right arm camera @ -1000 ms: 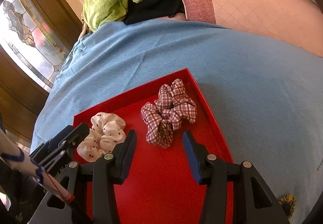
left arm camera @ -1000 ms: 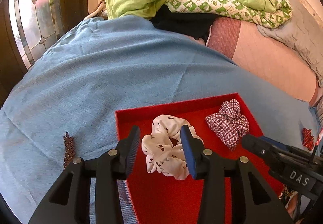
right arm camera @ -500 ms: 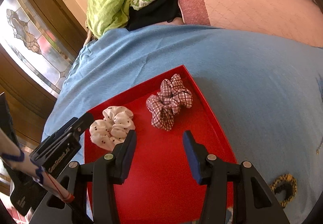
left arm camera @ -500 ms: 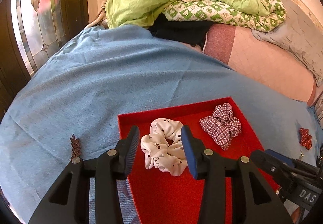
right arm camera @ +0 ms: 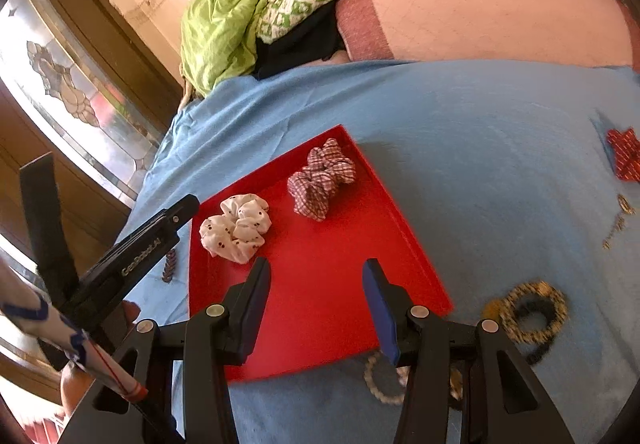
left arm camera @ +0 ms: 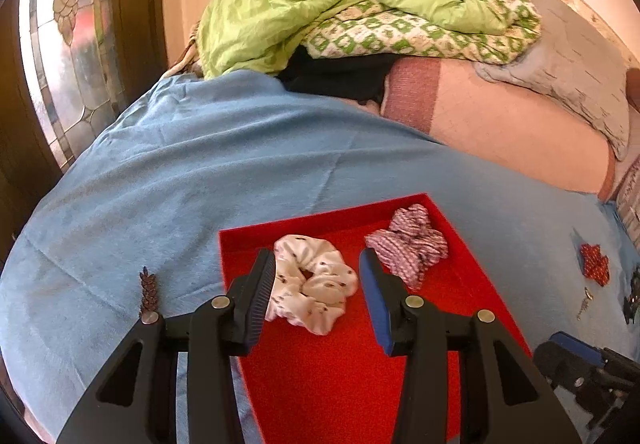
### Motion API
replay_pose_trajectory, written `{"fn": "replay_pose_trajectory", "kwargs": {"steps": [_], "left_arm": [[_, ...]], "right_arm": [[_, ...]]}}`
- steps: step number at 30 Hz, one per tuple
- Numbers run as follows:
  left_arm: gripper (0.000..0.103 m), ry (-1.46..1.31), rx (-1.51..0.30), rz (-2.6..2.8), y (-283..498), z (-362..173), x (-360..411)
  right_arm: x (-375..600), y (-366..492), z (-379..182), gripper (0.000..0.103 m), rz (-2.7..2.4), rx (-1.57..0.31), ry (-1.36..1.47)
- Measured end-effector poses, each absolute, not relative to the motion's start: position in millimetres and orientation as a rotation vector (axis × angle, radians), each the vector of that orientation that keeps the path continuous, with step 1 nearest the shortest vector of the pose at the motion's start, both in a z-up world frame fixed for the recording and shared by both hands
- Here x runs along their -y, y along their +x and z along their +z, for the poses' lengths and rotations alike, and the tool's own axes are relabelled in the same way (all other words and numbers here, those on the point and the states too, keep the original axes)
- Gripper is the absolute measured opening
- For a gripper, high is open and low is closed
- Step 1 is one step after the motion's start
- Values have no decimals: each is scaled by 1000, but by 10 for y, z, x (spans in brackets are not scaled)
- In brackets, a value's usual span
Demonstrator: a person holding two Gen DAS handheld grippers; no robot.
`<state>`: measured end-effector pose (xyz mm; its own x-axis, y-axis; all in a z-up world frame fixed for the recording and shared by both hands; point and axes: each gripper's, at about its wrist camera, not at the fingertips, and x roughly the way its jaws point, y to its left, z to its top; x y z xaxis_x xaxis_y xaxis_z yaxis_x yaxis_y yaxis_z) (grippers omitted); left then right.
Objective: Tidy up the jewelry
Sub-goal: 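Grasp the leopard-print beaded bracelet with the right tool while the left tool moves to the black hair tie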
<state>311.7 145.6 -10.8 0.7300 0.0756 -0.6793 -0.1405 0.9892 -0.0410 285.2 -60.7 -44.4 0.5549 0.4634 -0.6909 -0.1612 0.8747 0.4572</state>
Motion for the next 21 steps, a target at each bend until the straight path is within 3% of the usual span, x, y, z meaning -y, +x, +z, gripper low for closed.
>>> {"fn": "replay_pose_trajectory", "kwargs": {"steps": [18, 21], "left_arm": [[42, -18, -891, -378, 2655, -361, -613], [42, 1, -911, -422, 2619, -438, -491]], "right_arm": [[1796, 2592, -708, 51, 241, -920, 417], [1936, 2624, -863, 43, 212, -968, 438]]}}
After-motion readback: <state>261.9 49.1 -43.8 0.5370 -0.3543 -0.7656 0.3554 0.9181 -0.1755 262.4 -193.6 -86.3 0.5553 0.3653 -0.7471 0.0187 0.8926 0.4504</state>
